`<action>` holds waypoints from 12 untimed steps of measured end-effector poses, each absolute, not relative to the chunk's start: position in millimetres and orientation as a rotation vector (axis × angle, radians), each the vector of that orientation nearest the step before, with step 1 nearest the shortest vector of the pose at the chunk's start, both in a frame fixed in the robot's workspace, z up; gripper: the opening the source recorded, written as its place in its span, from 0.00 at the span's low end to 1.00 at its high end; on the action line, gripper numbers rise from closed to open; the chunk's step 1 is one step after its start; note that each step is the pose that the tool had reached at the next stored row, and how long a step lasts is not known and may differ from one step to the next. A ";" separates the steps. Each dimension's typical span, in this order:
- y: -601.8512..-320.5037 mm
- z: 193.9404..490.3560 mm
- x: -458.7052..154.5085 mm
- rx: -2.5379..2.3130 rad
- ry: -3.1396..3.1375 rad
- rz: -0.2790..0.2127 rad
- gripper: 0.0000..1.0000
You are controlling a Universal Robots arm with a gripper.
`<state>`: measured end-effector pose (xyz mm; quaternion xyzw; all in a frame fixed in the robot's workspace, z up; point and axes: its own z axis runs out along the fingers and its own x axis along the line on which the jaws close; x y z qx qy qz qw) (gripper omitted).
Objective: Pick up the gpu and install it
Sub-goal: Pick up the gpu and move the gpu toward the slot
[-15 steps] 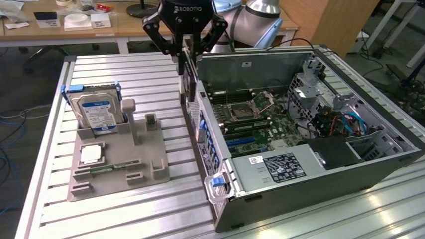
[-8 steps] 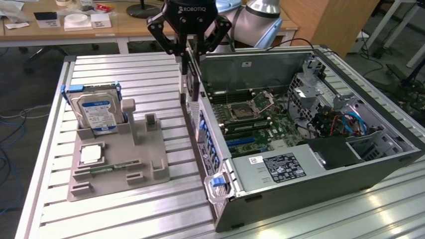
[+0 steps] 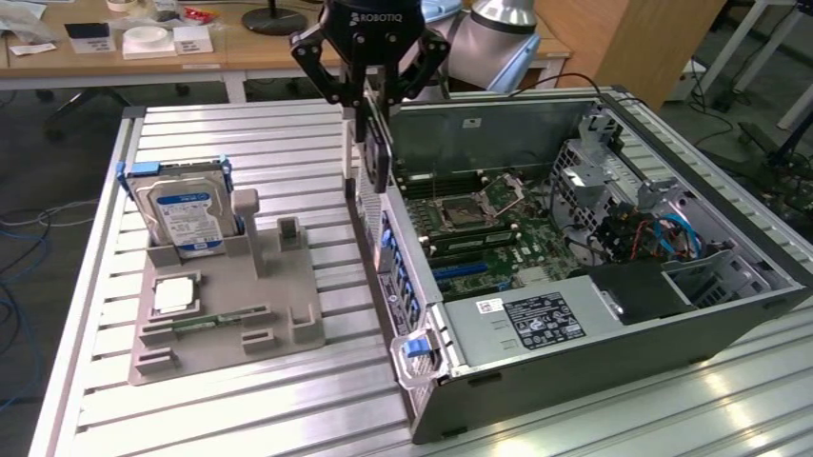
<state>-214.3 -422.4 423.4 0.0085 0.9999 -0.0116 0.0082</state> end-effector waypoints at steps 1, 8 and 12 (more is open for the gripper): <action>-422.4 423.4 -213.3 0.027 3.125 -0.036 0.28; -422.4 423.3 -206.5 0.027 3.125 -0.036 0.28; -422.4 423.4 -202.8 0.027 3.125 -0.036 0.28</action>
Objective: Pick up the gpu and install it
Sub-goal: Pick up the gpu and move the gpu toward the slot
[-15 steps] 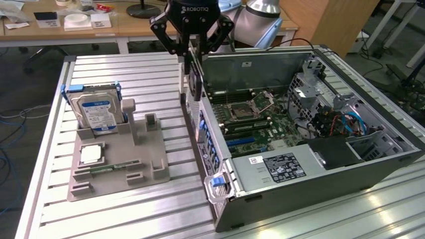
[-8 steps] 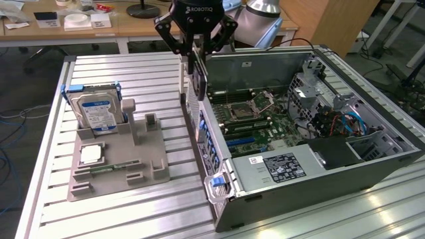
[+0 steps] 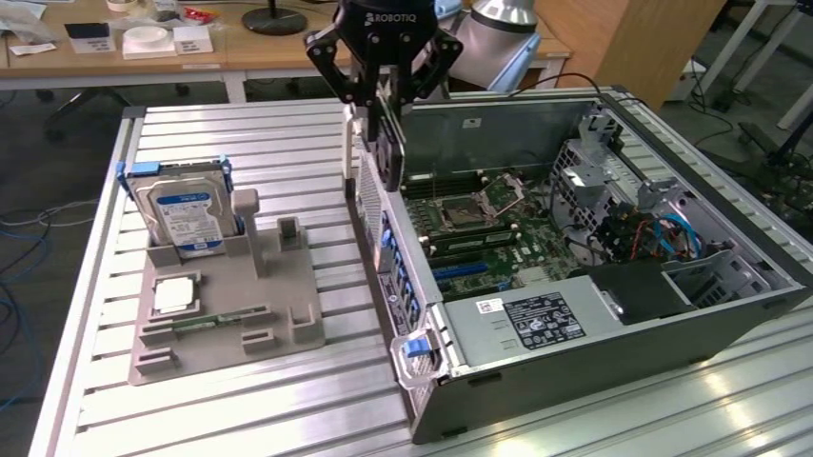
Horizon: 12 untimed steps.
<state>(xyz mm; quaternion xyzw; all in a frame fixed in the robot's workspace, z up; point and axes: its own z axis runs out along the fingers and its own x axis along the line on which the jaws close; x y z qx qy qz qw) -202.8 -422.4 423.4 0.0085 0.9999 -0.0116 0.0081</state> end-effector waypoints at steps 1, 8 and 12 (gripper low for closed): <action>-422.4 423.3 -201.8 0.027 3.125 -0.036 0.28; -422.4 423.2 -192.1 0.027 3.125 -0.036 0.28; -422.4 423.1 -186.3 0.026 3.125 -0.036 0.28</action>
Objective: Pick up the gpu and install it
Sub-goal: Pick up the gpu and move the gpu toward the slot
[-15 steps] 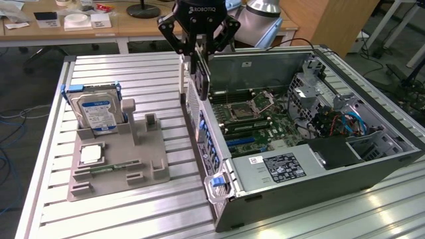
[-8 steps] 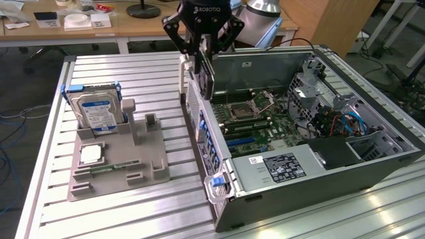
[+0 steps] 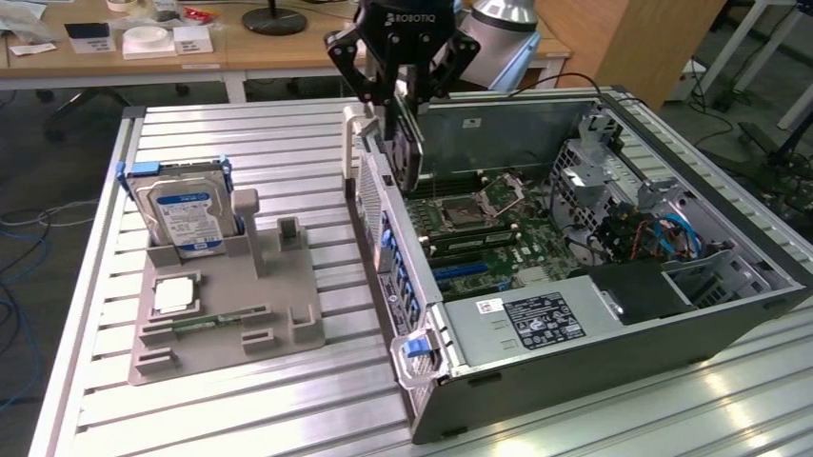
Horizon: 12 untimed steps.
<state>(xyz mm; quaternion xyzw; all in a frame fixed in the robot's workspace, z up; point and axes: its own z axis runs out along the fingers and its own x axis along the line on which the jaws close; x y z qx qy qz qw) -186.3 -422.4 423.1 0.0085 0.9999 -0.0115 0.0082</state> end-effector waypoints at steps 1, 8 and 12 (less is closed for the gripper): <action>-422.4 423.1 -185.0 0.027 3.125 -0.036 0.28; -422.4 423.0 -176.5 0.027 3.125 -0.036 0.28; -422.4 422.9 -172.0 0.026 3.125 -0.036 0.28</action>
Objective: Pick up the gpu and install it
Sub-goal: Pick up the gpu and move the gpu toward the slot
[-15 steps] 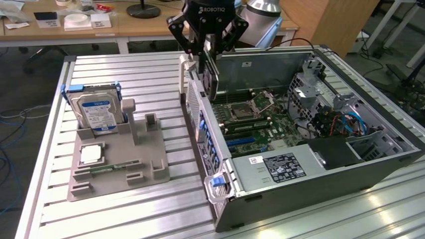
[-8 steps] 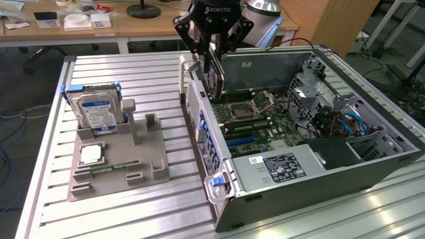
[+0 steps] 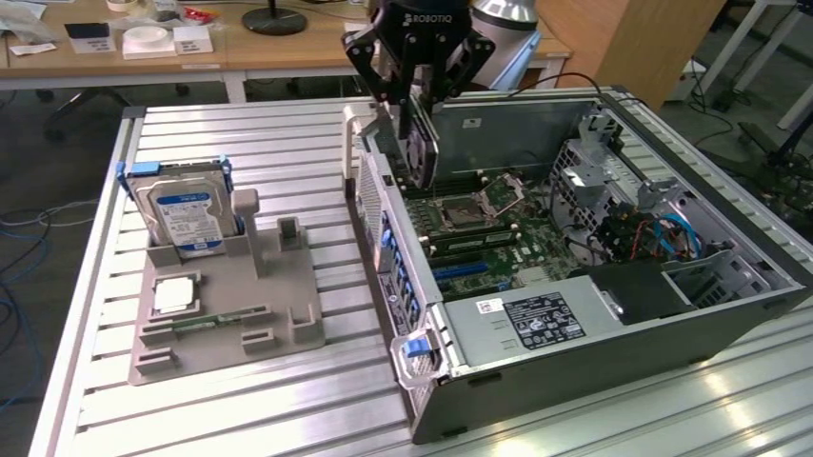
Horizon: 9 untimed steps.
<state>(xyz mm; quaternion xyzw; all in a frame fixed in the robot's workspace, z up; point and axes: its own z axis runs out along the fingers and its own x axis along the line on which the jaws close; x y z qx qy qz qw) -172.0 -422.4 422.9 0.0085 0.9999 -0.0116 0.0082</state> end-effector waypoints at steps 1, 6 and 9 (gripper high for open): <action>-422.4 422.9 -170.9 0.026 3.125 -0.036 0.28; -422.4 422.7 -165.1 0.026 3.125 -0.036 0.28; -422.4 422.6 -161.4 0.026 3.125 -0.036 0.28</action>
